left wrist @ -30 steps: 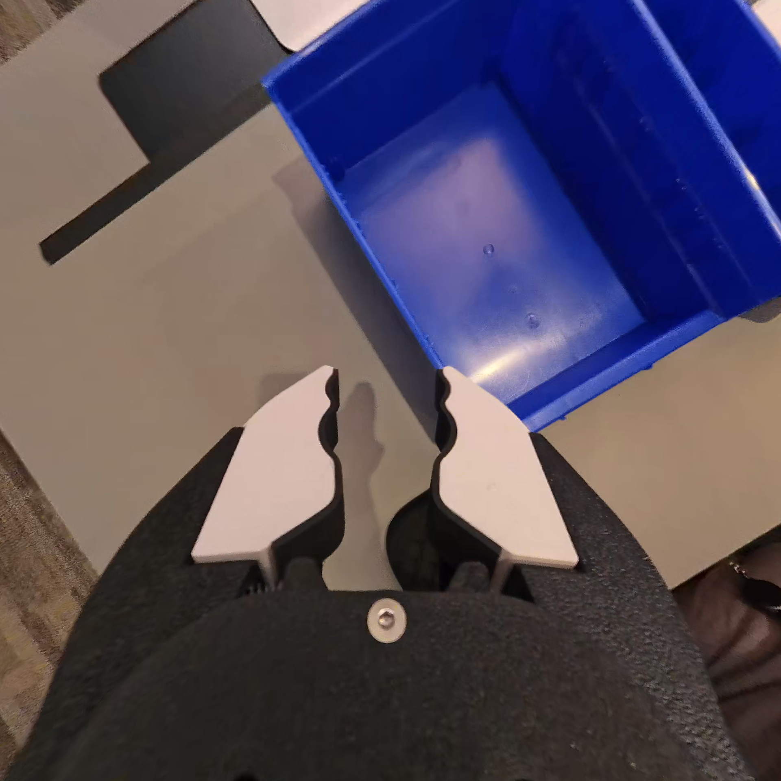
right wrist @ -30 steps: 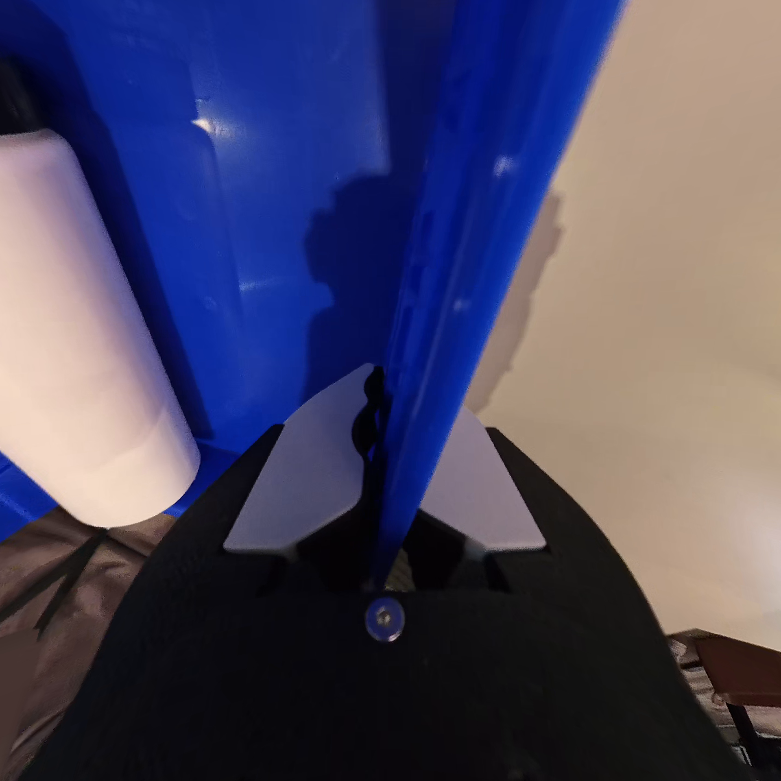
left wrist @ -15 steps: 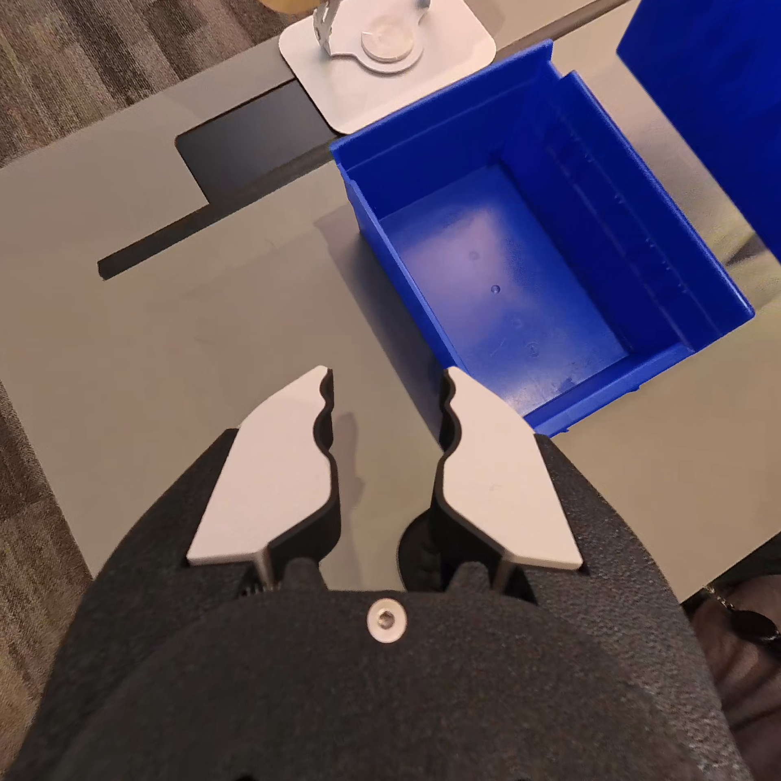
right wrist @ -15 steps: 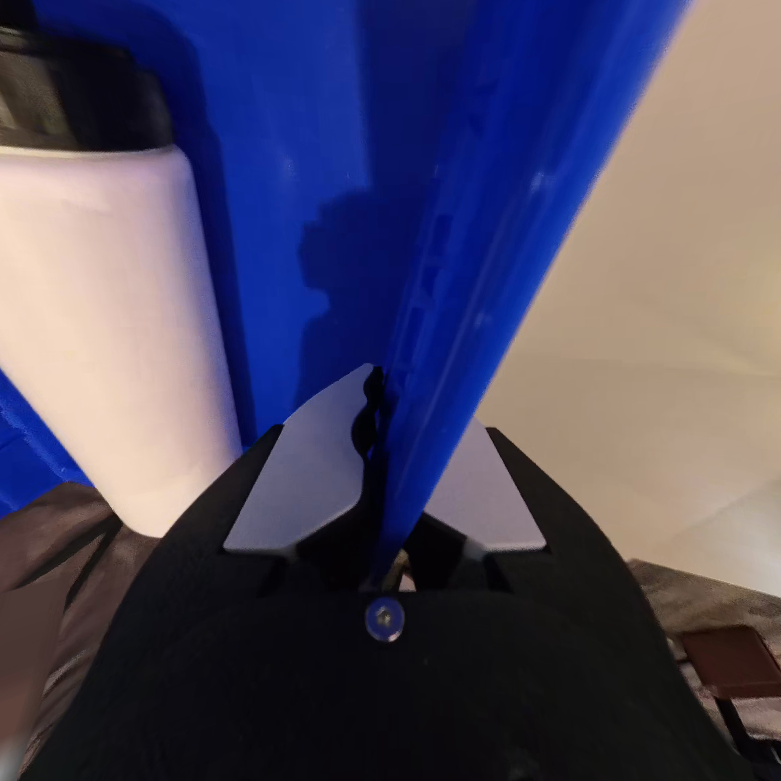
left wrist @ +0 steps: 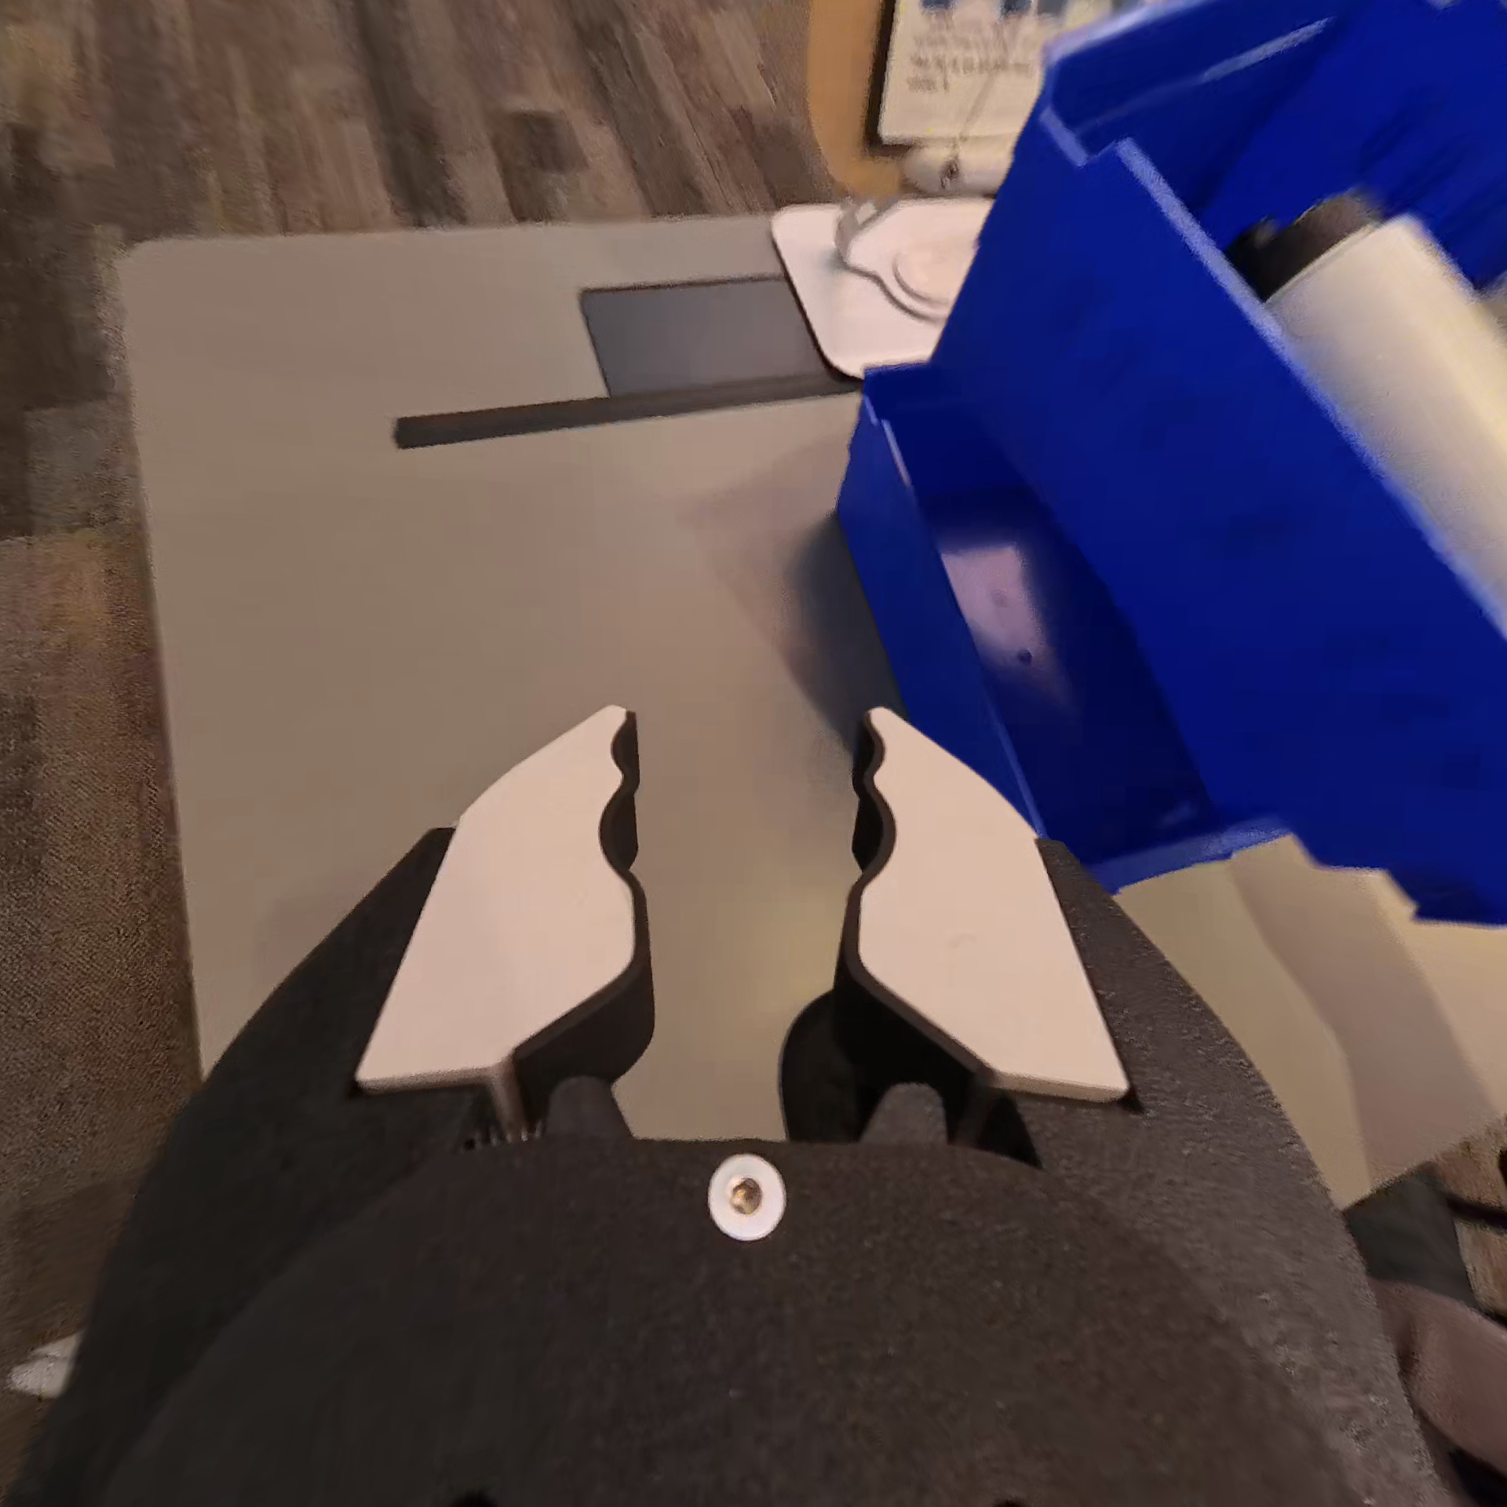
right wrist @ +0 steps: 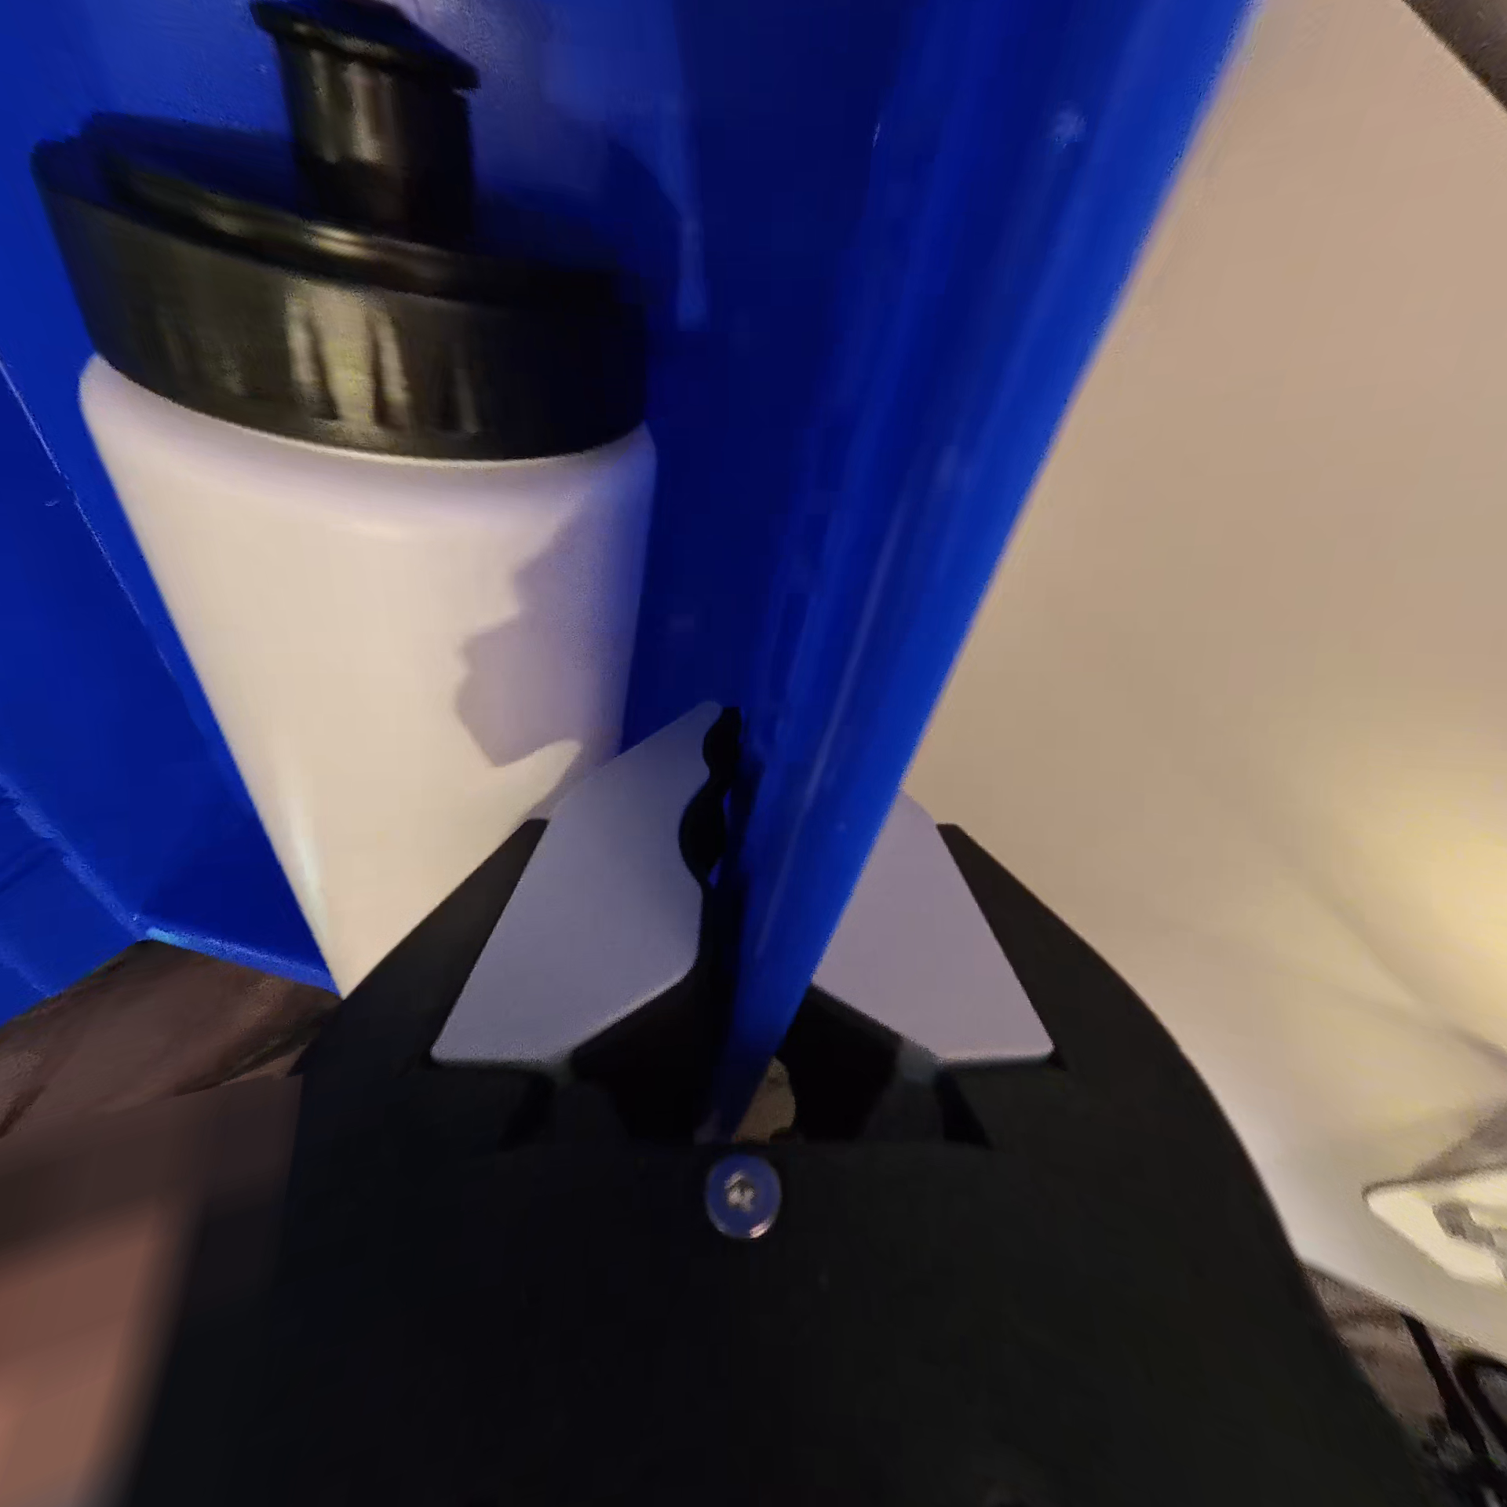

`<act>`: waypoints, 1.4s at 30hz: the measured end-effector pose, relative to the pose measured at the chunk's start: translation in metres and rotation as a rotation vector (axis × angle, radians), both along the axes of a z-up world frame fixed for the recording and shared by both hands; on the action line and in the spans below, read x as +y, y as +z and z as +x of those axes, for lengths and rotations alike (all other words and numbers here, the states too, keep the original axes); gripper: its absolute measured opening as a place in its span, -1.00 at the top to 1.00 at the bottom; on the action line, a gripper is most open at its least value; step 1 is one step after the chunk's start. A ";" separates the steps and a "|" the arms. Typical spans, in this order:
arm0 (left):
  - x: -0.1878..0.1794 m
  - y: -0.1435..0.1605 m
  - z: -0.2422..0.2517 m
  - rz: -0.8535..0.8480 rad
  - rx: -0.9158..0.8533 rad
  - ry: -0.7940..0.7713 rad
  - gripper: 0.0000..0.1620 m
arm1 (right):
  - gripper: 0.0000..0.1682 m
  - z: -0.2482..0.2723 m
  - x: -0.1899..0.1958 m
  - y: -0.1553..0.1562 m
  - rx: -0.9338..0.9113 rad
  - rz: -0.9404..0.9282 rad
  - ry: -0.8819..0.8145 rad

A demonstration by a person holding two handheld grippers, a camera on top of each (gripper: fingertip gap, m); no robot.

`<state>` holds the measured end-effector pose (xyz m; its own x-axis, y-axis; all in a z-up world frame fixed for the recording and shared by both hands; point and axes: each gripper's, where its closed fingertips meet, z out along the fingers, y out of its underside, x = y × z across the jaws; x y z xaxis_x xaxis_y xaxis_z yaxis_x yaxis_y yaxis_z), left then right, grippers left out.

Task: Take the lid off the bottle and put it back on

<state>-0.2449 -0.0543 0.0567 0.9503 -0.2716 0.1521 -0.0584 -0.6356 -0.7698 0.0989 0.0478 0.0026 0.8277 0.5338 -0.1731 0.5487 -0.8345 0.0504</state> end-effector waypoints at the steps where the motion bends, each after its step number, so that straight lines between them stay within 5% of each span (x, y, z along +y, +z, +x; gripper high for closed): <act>1: -0.003 0.006 -0.008 0.030 -0.016 0.032 0.37 | 0.93 -0.023 0.002 -0.003 0.026 -0.005 0.014; 7: -0.019 0.016 -0.055 0.078 -0.153 0.193 0.18 | 0.91 -0.145 0.008 -0.011 0.062 0.028 0.117; 15: -0.030 0.003 -0.114 0.064 -0.276 0.379 0.20 | 0.92 -0.257 -0.010 -0.037 0.051 -0.027 0.192; 32: -0.003 -0.038 -0.129 -0.056 -0.307 0.341 0.29 | 0.89 -0.288 -0.012 -0.139 0.005 -0.101 0.074; 37: 0.001 -0.052 -0.126 -0.119 -0.274 0.319 0.26 | 0.72 -0.290 0.005 -0.107 0.059 0.066 0.166; 42: 0.005 -0.087 -0.126 -0.256 -0.267 0.293 0.19 | 0.38 -0.248 0.047 -0.015 0.059 0.725 0.264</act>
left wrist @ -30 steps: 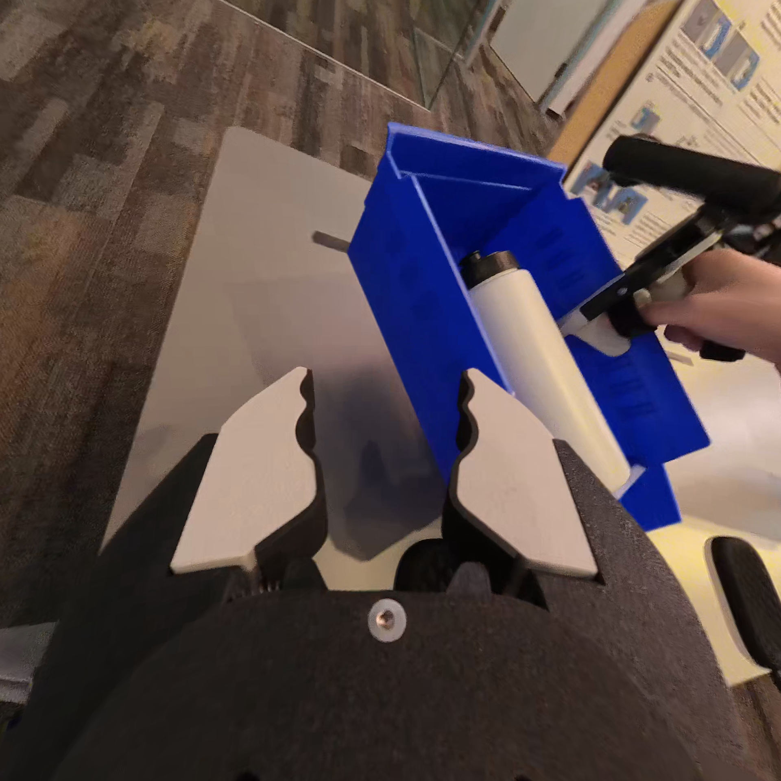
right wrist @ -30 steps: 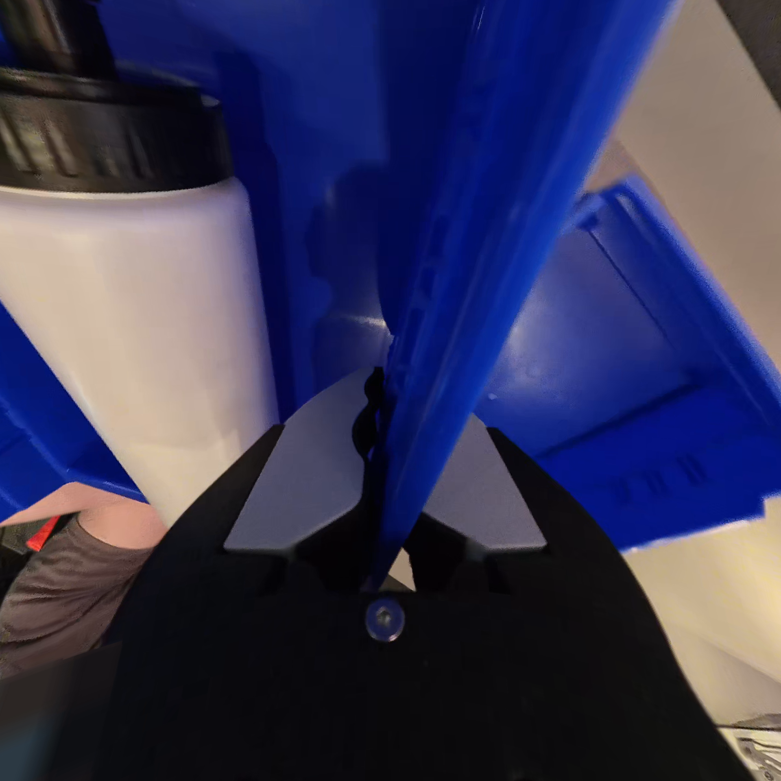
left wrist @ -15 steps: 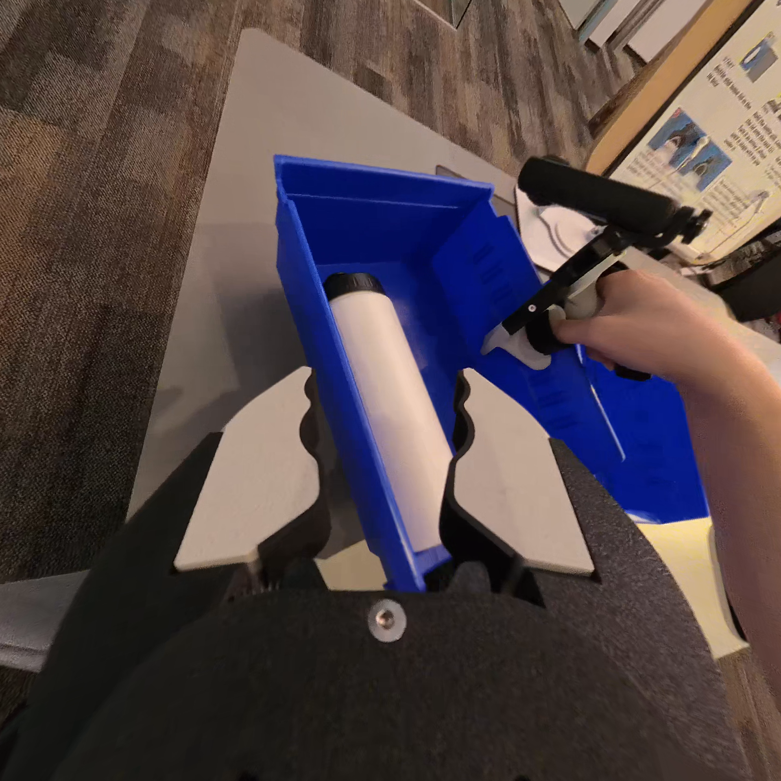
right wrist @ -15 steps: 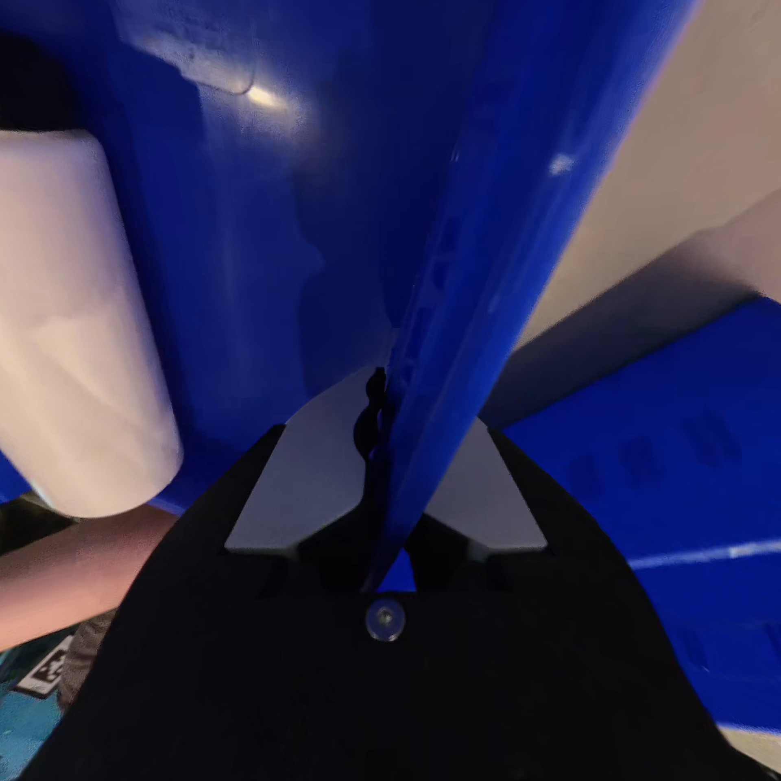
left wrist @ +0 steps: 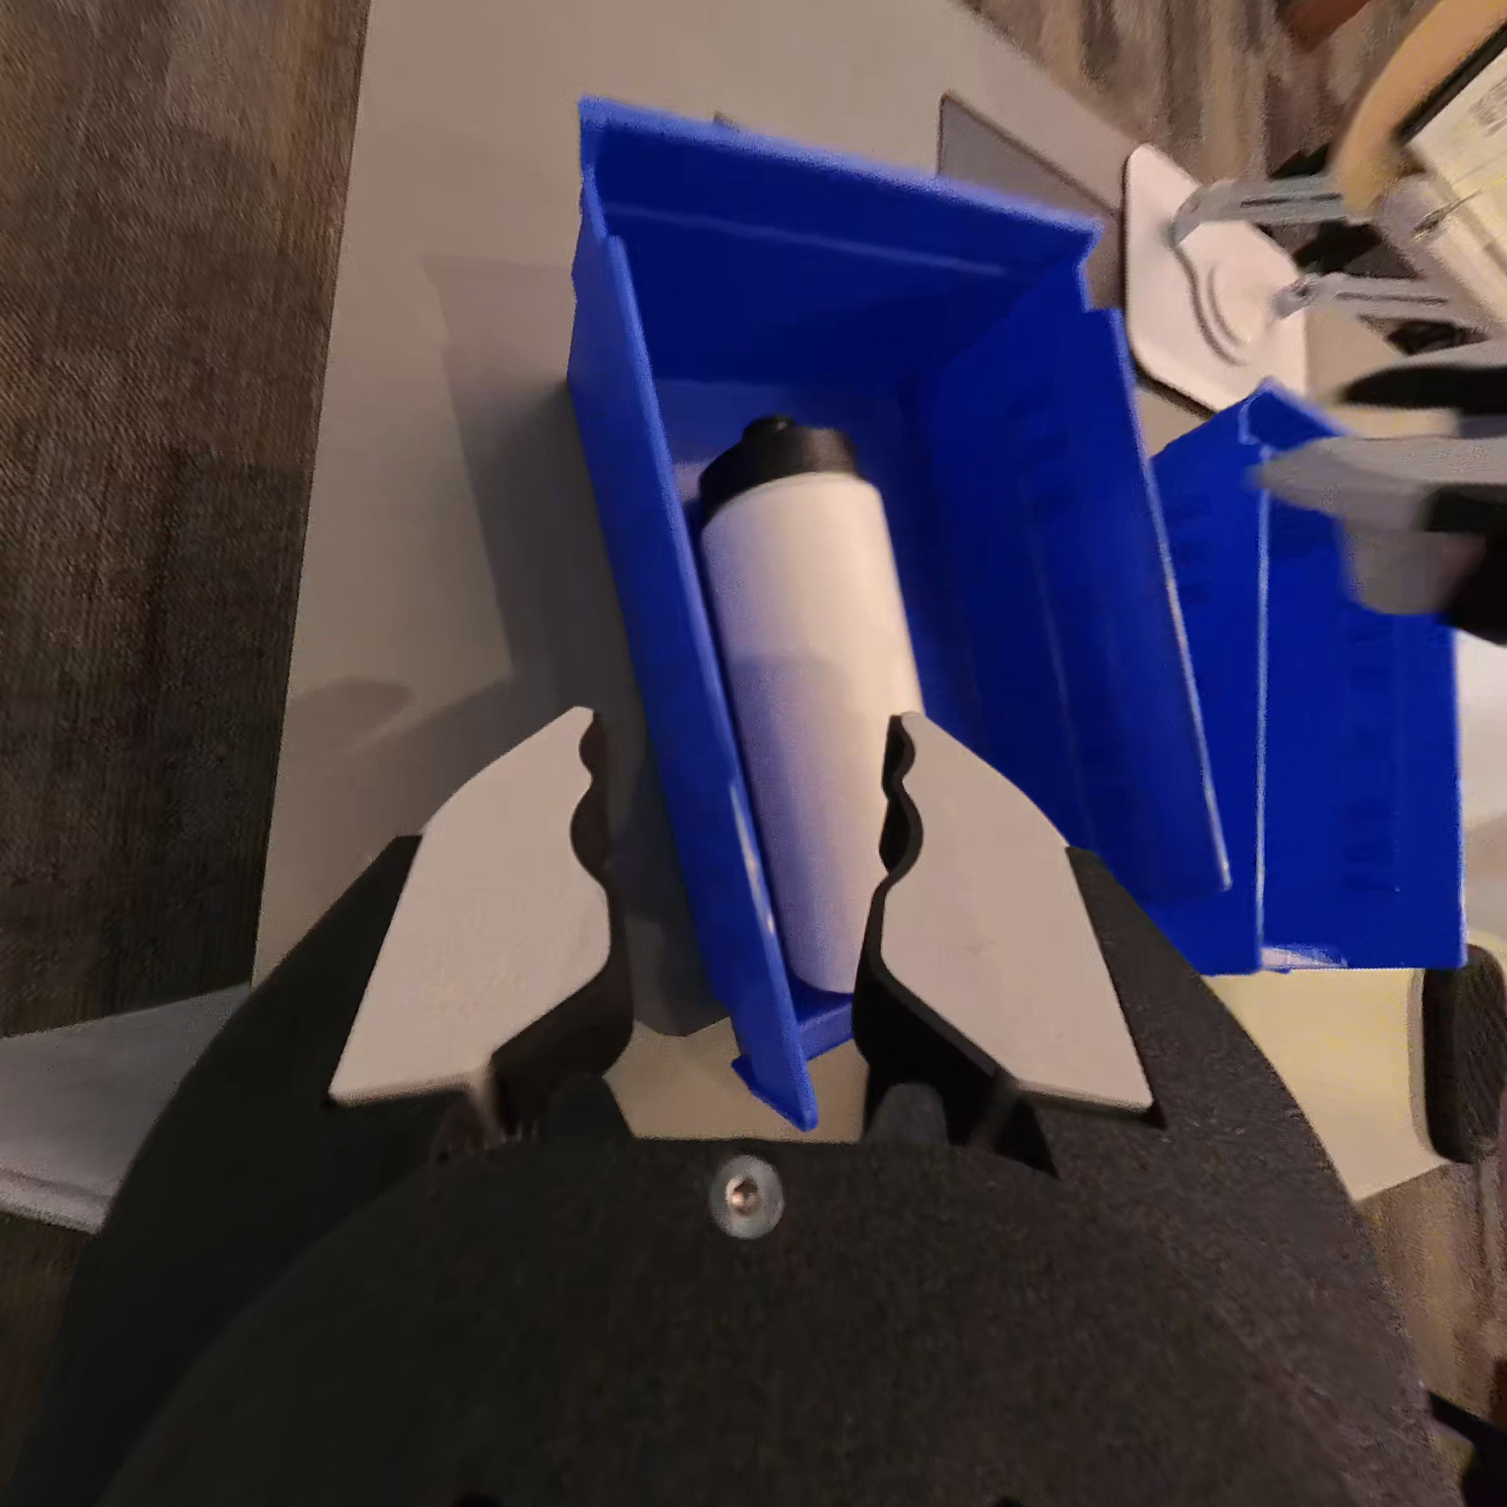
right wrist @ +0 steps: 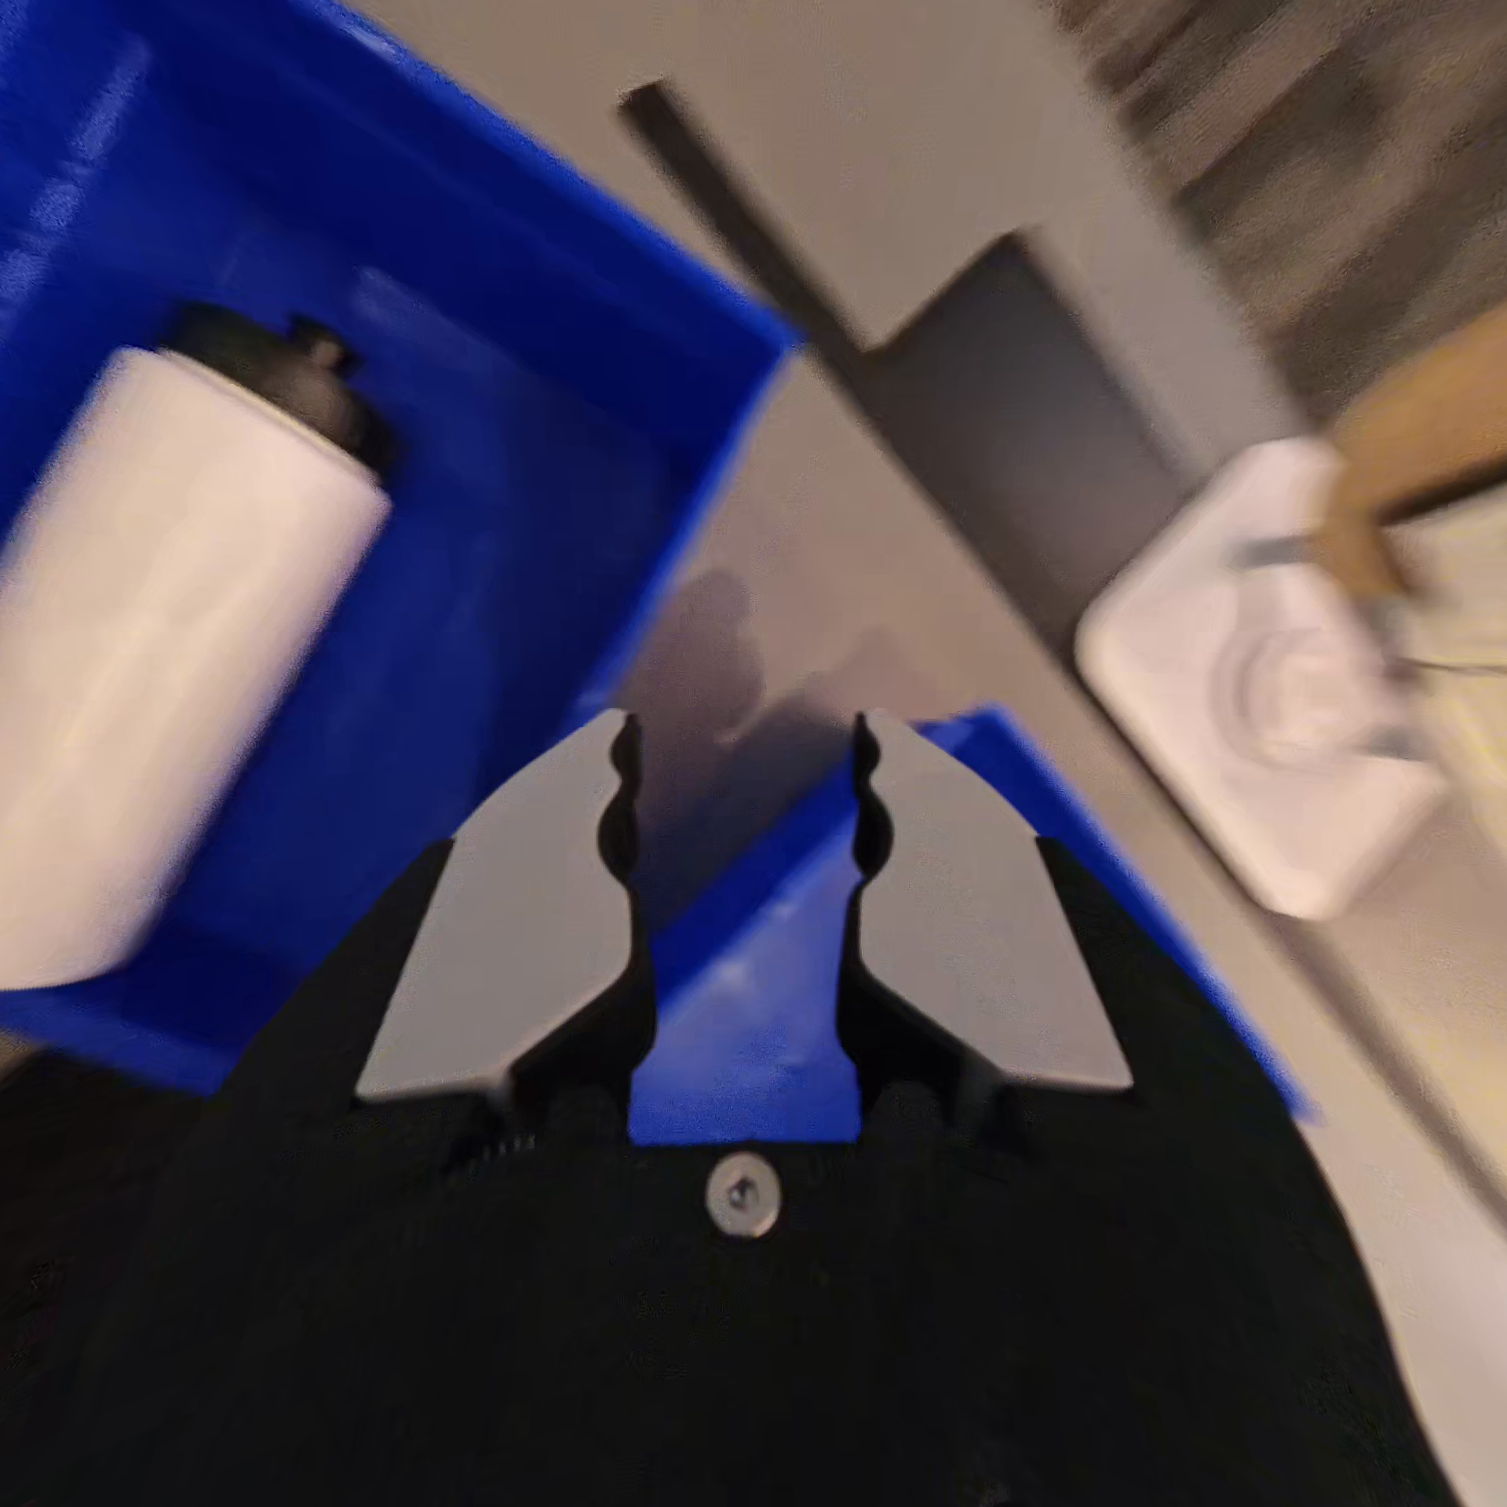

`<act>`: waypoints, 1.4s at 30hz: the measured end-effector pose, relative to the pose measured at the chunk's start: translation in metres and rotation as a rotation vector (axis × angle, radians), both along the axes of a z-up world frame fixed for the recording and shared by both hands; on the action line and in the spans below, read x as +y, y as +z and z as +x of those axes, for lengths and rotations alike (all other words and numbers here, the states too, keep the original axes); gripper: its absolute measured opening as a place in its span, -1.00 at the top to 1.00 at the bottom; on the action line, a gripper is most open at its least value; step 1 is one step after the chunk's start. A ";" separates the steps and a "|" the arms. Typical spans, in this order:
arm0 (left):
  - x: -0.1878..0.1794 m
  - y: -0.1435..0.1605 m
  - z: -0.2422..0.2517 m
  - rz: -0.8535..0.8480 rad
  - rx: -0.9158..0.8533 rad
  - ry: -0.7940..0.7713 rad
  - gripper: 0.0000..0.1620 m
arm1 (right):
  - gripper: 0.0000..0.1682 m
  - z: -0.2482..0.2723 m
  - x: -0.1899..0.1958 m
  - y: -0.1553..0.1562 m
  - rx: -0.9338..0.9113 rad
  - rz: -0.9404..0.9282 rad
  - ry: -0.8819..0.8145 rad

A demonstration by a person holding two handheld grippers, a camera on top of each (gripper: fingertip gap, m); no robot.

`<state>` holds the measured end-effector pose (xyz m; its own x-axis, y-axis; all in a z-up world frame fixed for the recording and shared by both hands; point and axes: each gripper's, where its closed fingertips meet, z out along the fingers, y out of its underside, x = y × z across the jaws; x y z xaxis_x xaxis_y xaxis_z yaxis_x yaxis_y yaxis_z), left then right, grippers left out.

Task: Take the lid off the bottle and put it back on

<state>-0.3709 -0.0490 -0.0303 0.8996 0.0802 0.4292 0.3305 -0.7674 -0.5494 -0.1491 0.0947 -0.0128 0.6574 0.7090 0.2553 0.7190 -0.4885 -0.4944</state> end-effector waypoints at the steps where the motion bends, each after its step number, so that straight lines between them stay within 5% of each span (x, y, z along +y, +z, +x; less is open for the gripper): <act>1: 0.001 -0.007 -0.001 -0.021 -0.009 -0.001 0.19 | 0.28 0.027 0.002 0.009 -0.066 0.112 -0.008; 4: 0.003 -0.025 -0.003 -0.080 -0.042 -0.005 0.18 | 0.08 0.118 0.002 0.004 -0.233 0.223 -0.099; 6: 0.005 -0.036 0.000 -0.122 -0.049 -0.015 0.18 | -0.07 0.172 -0.009 -0.027 -0.225 0.056 -0.216; 12: 0.006 -0.064 0.020 -0.274 -0.010 -0.105 0.24 | -0.11 0.263 -0.046 -0.099 -0.186 -0.312 -0.407; 14: 0.005 -0.075 0.027 -0.337 0.022 -0.145 0.32 | -0.03 0.262 -0.055 -0.110 -0.118 -0.399 -0.403; 20: 0.007 -0.093 0.024 -0.458 0.245 -0.197 0.71 | 0.81 0.258 -0.068 -0.119 0.096 -0.663 -0.383; 31: 0.041 -0.094 0.070 -0.434 0.348 -0.338 0.85 | 0.92 0.350 -0.047 -0.122 0.068 -0.666 -0.471; 42: 0.054 -0.095 0.113 -0.445 0.399 -0.441 0.87 | 0.92 0.506 -0.047 -0.124 0.090 -0.688 -0.660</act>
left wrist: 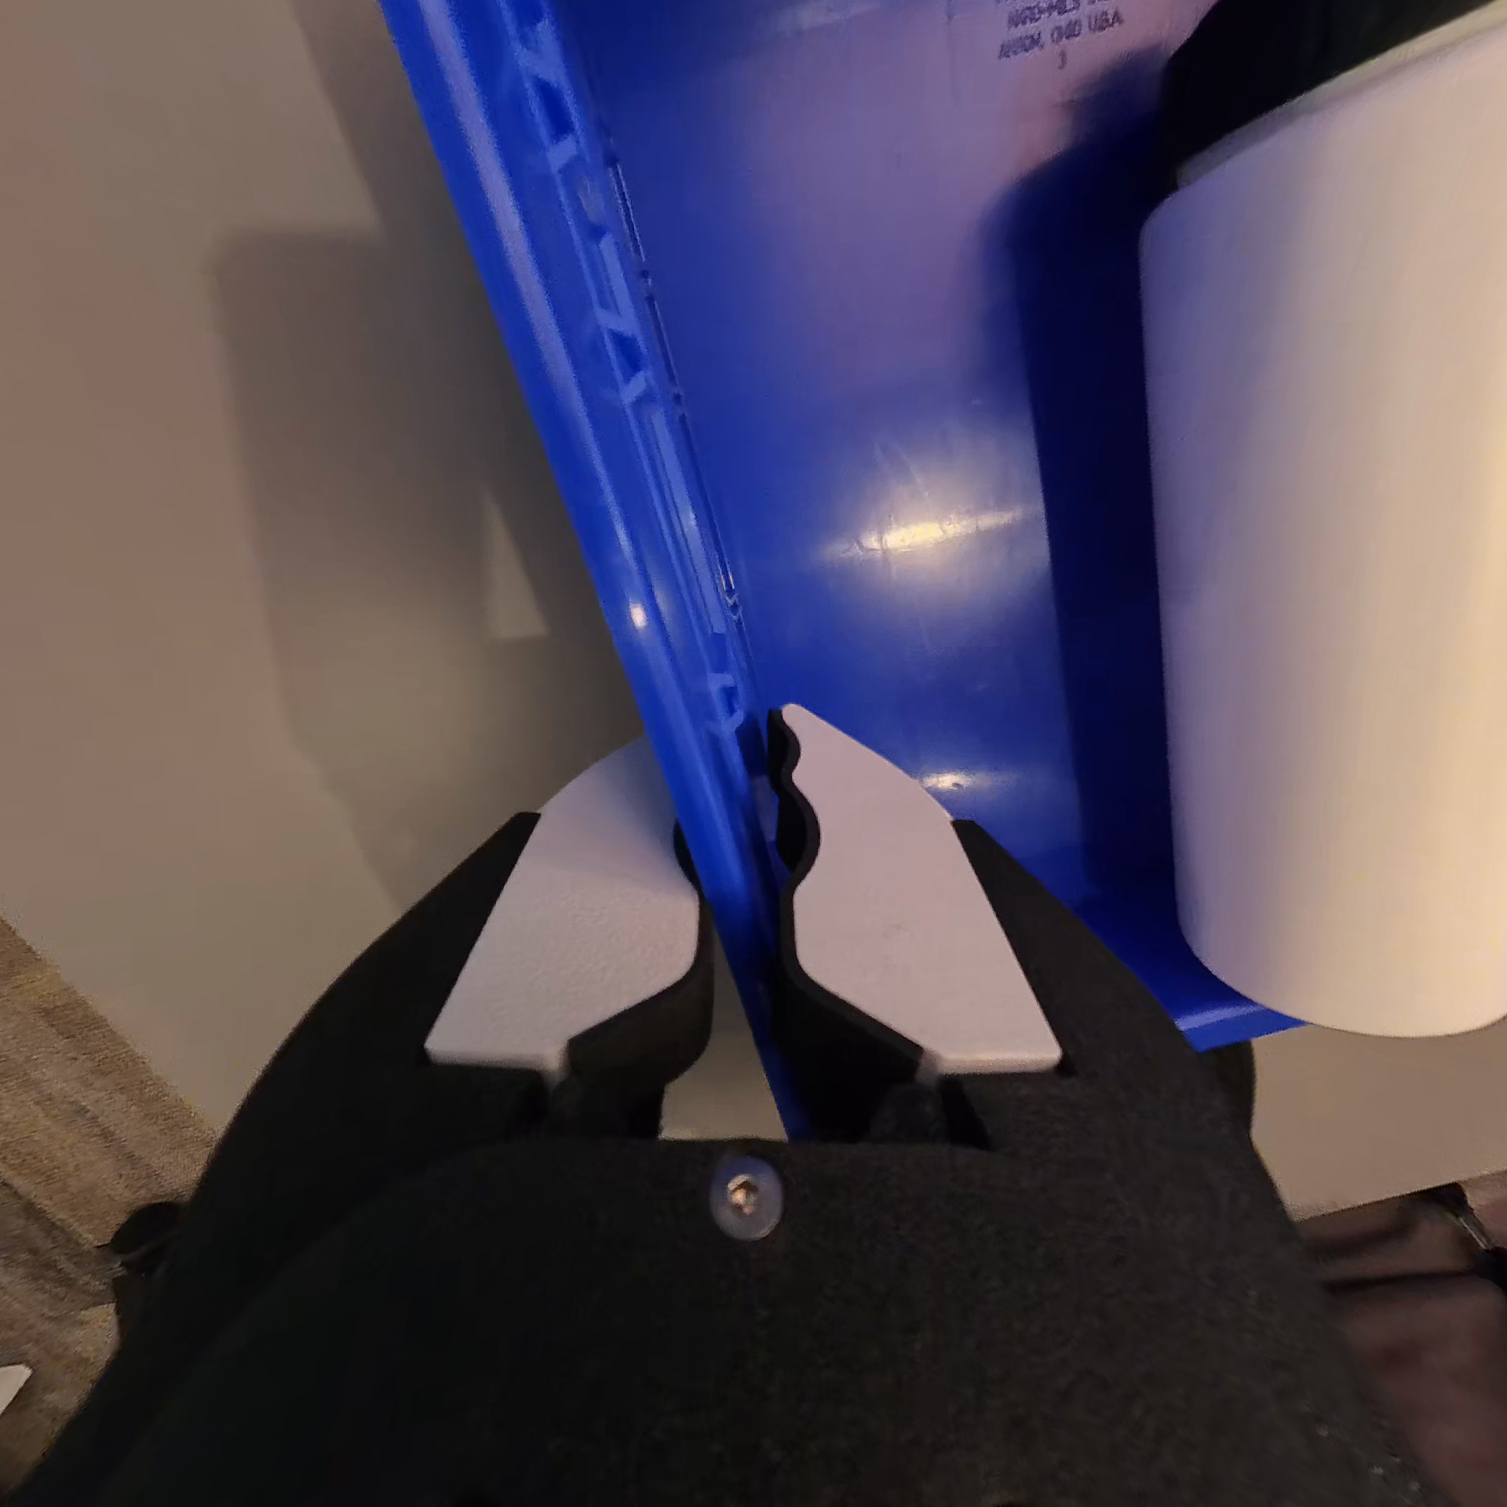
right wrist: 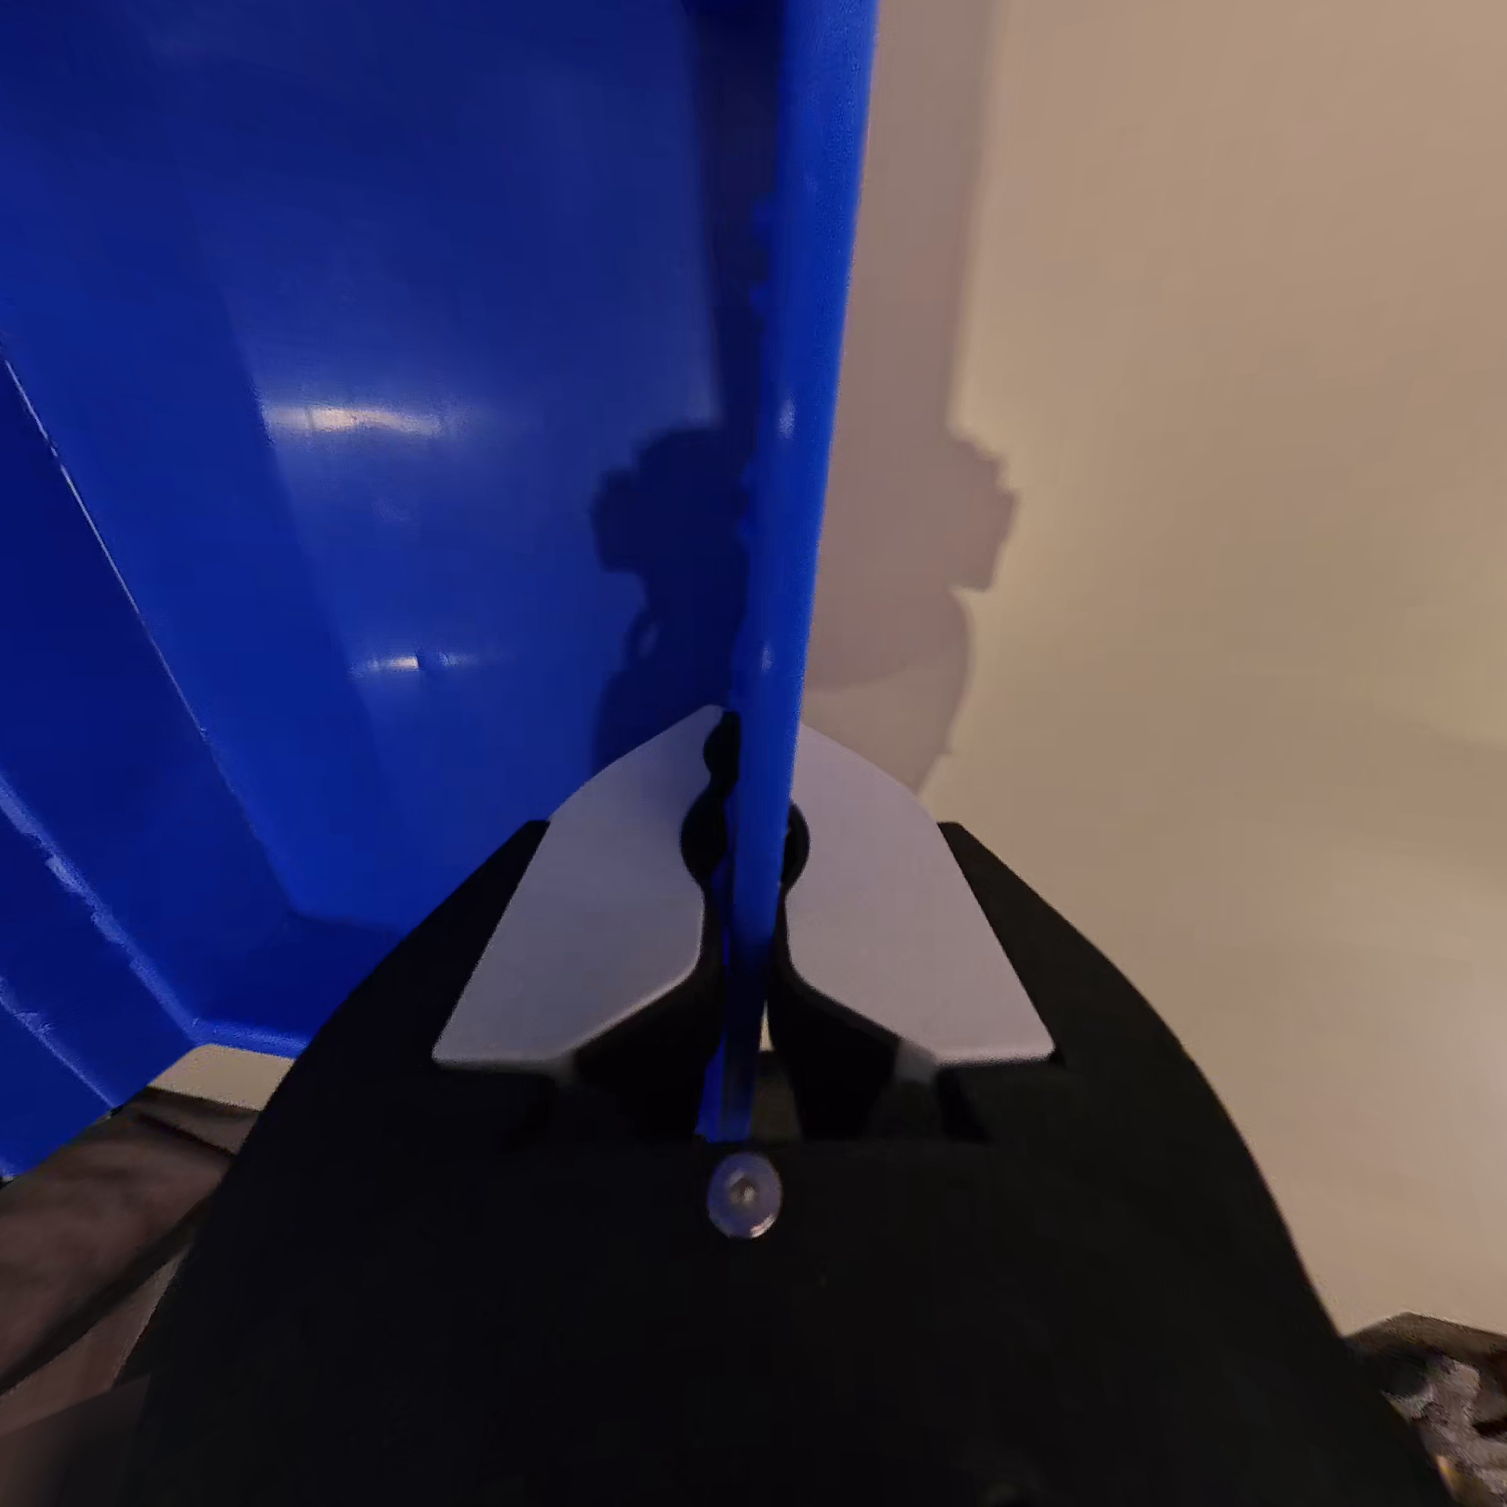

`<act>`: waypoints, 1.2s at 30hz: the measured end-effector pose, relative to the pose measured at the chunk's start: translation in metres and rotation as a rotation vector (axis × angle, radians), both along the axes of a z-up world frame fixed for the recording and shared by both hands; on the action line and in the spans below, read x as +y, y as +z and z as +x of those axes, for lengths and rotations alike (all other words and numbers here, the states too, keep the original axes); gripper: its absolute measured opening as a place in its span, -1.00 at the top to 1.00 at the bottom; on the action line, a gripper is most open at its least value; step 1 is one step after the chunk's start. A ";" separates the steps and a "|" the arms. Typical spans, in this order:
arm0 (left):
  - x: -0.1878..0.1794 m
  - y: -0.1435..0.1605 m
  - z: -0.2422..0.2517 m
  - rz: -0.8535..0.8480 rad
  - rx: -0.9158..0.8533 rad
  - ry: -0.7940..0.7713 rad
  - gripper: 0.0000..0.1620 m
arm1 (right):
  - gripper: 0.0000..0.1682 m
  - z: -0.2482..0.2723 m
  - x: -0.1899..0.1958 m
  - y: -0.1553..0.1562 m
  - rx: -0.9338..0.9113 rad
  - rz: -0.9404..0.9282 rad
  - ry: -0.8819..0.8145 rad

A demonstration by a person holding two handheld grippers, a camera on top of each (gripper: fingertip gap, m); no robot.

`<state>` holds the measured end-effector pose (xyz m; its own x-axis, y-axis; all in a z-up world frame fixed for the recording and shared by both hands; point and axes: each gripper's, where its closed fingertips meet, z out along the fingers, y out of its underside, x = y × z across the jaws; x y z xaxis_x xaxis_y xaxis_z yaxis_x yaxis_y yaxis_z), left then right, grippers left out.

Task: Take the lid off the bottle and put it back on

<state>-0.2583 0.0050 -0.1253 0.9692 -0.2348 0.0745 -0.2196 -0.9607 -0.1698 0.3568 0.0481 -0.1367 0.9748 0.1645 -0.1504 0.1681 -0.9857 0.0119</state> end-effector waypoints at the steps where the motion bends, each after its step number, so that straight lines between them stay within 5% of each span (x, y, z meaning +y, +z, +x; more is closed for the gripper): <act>1: 0.000 0.000 0.002 -0.006 -0.006 0.004 0.87 | 0.92 0.013 0.000 0.000 0.002 0.000 -0.013; 13: -0.001 0.000 0.002 -0.023 0.029 0.074 0.86 | 0.92 0.144 0.002 -0.002 -0.009 -0.023 -0.155; 23: -0.008 0.000 -0.002 -0.023 0.041 0.099 0.84 | 0.91 0.161 0.007 -0.003 -0.022 0.026 -0.133; 27: -0.006 0.002 -0.004 -0.003 0.051 0.092 0.81 | 0.73 0.167 0.012 -0.003 -0.078 0.131 -0.075; 31: 0.008 0.029 -0.004 0.147 0.065 0.103 0.77 | 0.50 0.168 0.031 0.032 -0.126 0.378 -0.057; 36: 0.013 0.101 0.017 0.446 0.036 0.027 0.70 | 0.39 0.149 0.052 0.129 -0.187 0.888 -0.019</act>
